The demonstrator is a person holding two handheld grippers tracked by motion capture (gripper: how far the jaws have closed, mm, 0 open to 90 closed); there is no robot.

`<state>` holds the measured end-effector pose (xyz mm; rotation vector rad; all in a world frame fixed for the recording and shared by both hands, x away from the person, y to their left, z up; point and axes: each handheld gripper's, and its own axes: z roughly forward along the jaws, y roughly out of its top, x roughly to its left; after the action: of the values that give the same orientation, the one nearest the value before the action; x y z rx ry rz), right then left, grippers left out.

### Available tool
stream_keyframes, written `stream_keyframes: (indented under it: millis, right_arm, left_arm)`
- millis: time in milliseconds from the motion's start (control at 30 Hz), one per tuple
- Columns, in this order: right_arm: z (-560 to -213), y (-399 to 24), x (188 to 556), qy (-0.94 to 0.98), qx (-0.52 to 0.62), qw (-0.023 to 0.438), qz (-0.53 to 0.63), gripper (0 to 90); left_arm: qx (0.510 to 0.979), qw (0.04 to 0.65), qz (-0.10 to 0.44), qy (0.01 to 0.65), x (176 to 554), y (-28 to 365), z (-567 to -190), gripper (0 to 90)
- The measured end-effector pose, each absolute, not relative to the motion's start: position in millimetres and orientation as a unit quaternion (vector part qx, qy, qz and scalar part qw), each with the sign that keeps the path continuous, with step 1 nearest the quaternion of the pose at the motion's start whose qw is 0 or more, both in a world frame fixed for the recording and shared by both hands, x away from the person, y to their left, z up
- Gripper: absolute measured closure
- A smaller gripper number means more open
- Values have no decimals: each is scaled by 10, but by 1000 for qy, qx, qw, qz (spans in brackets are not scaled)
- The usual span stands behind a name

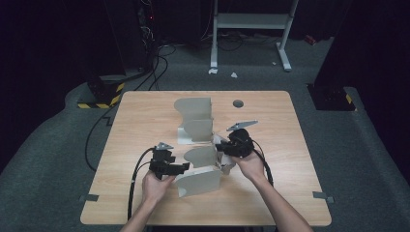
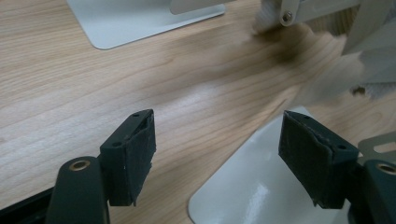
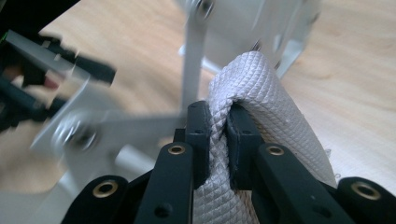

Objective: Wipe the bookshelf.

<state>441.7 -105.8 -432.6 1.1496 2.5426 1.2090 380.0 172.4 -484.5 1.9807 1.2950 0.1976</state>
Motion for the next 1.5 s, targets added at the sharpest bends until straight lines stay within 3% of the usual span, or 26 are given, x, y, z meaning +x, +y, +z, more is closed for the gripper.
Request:
stream_keyframes:
  millis: [433,667,900,1500]
  right_arm:
    - [-3782,-1011,4697,813,376,100,434,816]
    - [-3707,-934,4847,807,379,111,439,816]
    - [-4029,-910,4968,811,404,101,412,814]
    - [-4763,-746,5267,829,455,78,316,825]
  left_arm:
    - [791,326,91,510,3760,1615,-5030,279]
    - [794,313,123,507,3691,1584,-5121,266]
    - [806,296,164,485,3618,1490,-5163,248]
    - [782,346,205,476,3480,1526,-5288,235]
